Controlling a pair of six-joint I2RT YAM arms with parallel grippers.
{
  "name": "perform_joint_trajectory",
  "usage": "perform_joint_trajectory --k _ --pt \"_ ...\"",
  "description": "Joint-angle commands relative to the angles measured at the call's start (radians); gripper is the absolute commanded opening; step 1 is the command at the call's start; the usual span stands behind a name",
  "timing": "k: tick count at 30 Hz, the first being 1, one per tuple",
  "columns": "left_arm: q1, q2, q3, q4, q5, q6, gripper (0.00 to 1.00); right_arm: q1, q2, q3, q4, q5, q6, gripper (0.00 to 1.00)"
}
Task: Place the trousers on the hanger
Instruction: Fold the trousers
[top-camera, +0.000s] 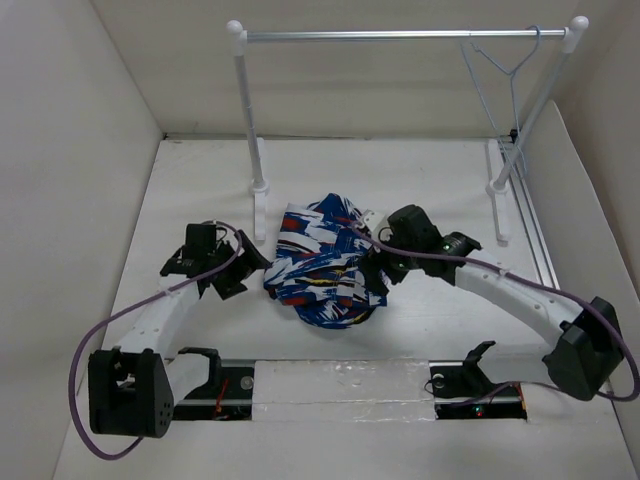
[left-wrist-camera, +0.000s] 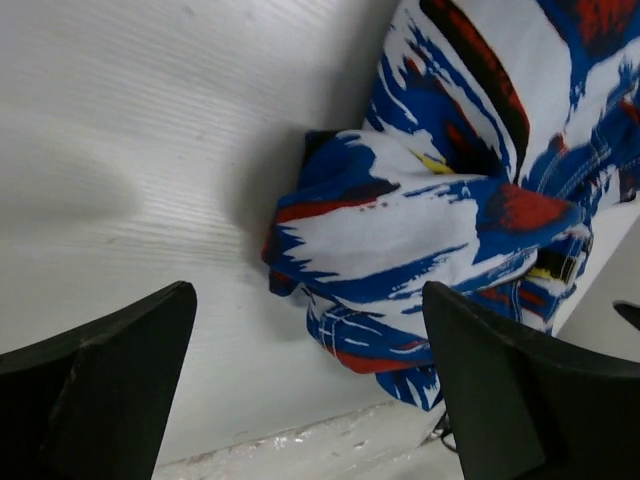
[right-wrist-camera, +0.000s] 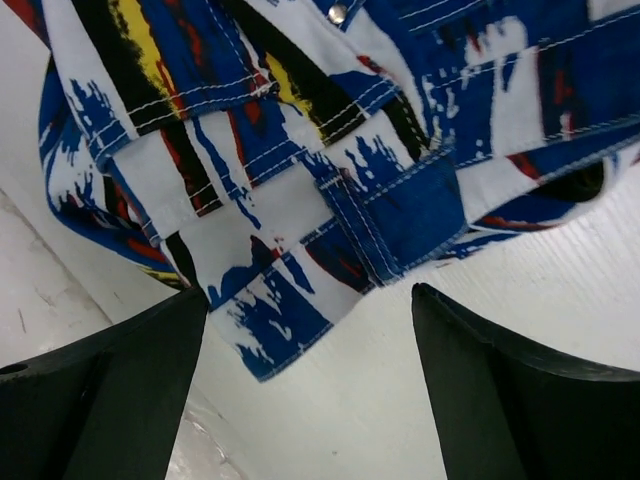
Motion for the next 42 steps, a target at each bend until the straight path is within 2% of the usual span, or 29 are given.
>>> perform_joint_trajectory --k 1,4,6,7,8,11,12,13,14,15,16,17,18,19,20,24,26,27,29,30,31,35,36,37,38,39,40,41,42 --pt "-0.075 0.01 -0.071 0.157 0.068 -0.089 0.96 0.035 0.067 -0.019 0.114 -0.013 0.003 0.88" --pt "-0.207 0.056 -0.105 0.231 0.004 -0.173 0.99 0.047 0.111 -0.034 0.138 -0.017 0.007 0.87" --pt "-0.261 0.081 -0.128 0.306 -0.02 -0.209 0.99 0.061 0.144 -0.039 0.149 -0.014 0.009 0.77" --pt "-0.261 0.093 -0.157 0.343 -0.011 -0.242 0.99 0.073 0.151 -0.039 0.157 -0.011 0.01 0.64" --pt "-0.261 0.105 -0.167 0.381 -0.012 -0.252 0.96 0.073 0.156 -0.034 0.158 -0.003 0.012 0.36" --pt "-0.261 0.167 -0.175 0.469 -0.044 -0.261 0.66 0.073 0.147 0.019 0.141 0.055 0.014 0.0" --pt "-0.261 0.191 -0.165 0.475 -0.055 -0.258 0.34 0.073 0.13 0.039 0.134 0.082 0.012 0.0" --pt "-0.245 0.202 -0.116 0.471 -0.076 -0.252 0.14 0.073 0.121 0.106 0.112 0.095 0.001 0.0" --pt "-0.228 0.204 -0.077 0.425 -0.078 -0.241 0.0 0.073 0.113 0.149 0.1 0.109 -0.003 0.0" --pt "-0.215 0.189 -0.028 0.391 -0.081 -0.229 0.0 0.073 0.104 0.195 0.089 0.128 -0.011 0.0" --pt "-0.215 0.167 0.095 0.342 -0.14 -0.22 0.0 0.073 0.104 0.248 0.066 0.132 -0.023 0.0" --pt "-0.215 0.144 0.175 0.229 -0.191 -0.182 0.0 0.073 0.11 0.389 0.043 0.132 -0.035 0.0" --pt "-0.215 0.106 0.357 0.171 -0.292 -0.158 0.0 0.073 0.118 0.473 0.014 0.138 -0.048 0.0" --pt "-0.215 0.096 0.462 0.112 -0.346 -0.137 0.0 0.073 0.143 0.562 -0.05 0.142 -0.066 0.0" --pt "-0.215 0.09 0.674 0.011 -0.439 -0.096 0.0 0.073 0.156 0.752 -0.108 0.147 -0.075 0.0" --pt "-0.215 0.096 1.101 -0.135 -0.495 -0.036 0.0 0.082 0.191 1.175 -0.19 0.15 -0.094 0.0" --pt "-0.215 0.092 1.191 -0.134 -0.465 -0.022 0.0 0.082 0.182 1.269 -0.228 0.149 -0.095 0.0" --pt "-0.215 0.072 1.207 -0.119 -0.413 -0.017 0.27 0.082 0.168 1.283 -0.236 0.127 -0.097 0.0" --pt "-0.215 0.046 1.19 -0.106 -0.385 -0.008 0.63 0.082 0.097 1.209 -0.242 0.09 -0.098 0.0" --pt "-0.215 -0.004 1.113 -0.112 -0.403 0.007 0.88 0.082 0.011 0.938 -0.203 0.052 -0.097 0.0" --pt "-0.215 -0.005 1.112 -0.112 -0.403 0.018 0.88 0.082 0.01 0.935 -0.202 0.052 -0.097 0.0" --pt "-0.215 -0.098 0.94 -0.183 -0.468 0.069 0.87 0.082 -0.198 0.433 -0.146 0.076 -0.052 0.0" --pt "-0.215 -0.126 0.853 -0.195 -0.457 0.069 0.56 0.082 -0.247 0.362 -0.136 0.08 -0.039 0.0" --pt "-0.215 -0.146 0.795 -0.195 -0.417 0.064 0.41 0.082 -0.267 0.302 -0.111 0.078 -0.008 0.0" --pt "-0.215 -0.161 0.73 -0.175 -0.368 0.055 0.39 0.082 -0.28 0.201 -0.085 0.075 0.006 0.04" --pt "-0.215 -0.183 0.608 -0.174 -0.289 0.029 0.46 0.082 -0.292 0.156 -0.046 0.063 0.023 0.14" --pt "-0.215 -0.189 0.562 -0.189 -0.302 0.012 0.52 0.082 -0.29 0.126 0.016 0.06 0.055 0.23" --pt "-0.215 -0.195 0.522 -0.219 -0.349 0.004 0.58 0.082 -0.277 0.087 0.043 0.057 0.064 0.39" --pt "-0.215 -0.222 0.448 -0.211 -0.482 0.001 0.79 0.082 -0.258 0.078 0.069 0.05 0.07 0.45"
